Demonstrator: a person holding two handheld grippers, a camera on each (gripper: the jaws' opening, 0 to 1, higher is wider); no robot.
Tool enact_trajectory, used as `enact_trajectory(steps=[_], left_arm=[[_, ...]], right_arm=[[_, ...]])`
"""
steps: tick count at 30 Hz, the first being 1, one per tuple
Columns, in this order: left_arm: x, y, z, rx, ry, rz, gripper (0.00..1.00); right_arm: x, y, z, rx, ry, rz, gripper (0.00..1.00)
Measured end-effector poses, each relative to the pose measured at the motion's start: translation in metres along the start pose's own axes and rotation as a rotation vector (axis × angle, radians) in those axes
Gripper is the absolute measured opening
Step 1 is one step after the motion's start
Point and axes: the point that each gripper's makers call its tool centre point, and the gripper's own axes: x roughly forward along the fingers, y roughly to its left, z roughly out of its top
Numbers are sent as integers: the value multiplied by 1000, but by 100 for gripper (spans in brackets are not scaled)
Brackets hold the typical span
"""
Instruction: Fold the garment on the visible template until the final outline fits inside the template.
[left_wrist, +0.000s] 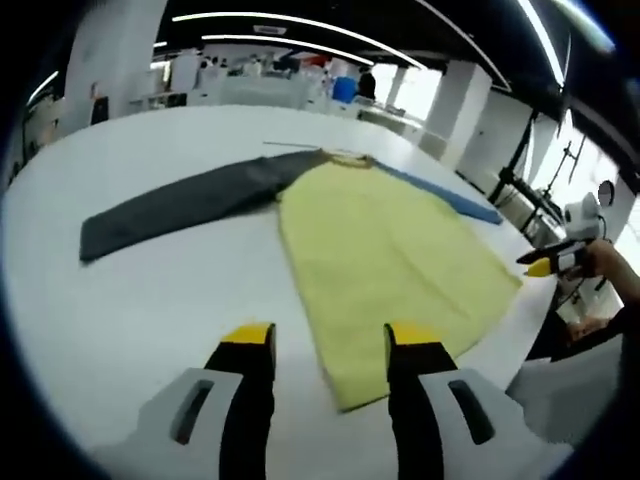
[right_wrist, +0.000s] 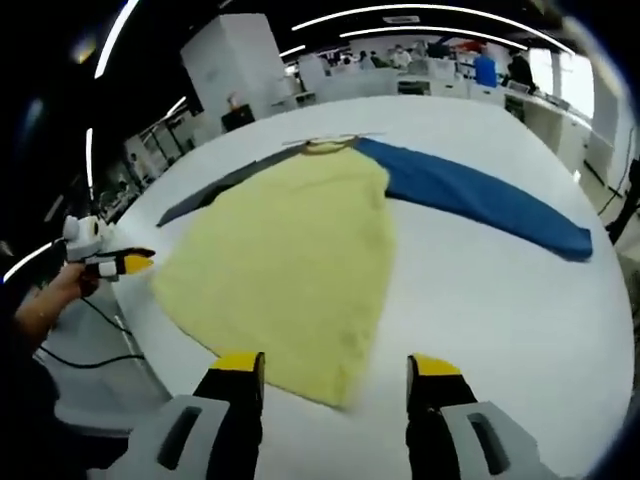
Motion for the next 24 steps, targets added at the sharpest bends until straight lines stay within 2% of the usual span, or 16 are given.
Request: enact_trajectory(steps=[5,8,12,21,24], left_arm=[[0,-1,10,32,-35,-3,56],[0,-2,11,54,-29,-7,60],[0,-4,12,85,-38,-9,71],[-1,-13,24,123,-96,-44,89],[-2,-16,28,128,-115,-59,92]], right_arm=[[-5,-4,10,-5,-45,3,71],[-7,-8,16,-6,-71,3,77],[-12,-13,27,-23,-111,3,86],[-23,-30,49,-10,-210,1,99],[-25,-41,51,-3,-227,-8,99]])
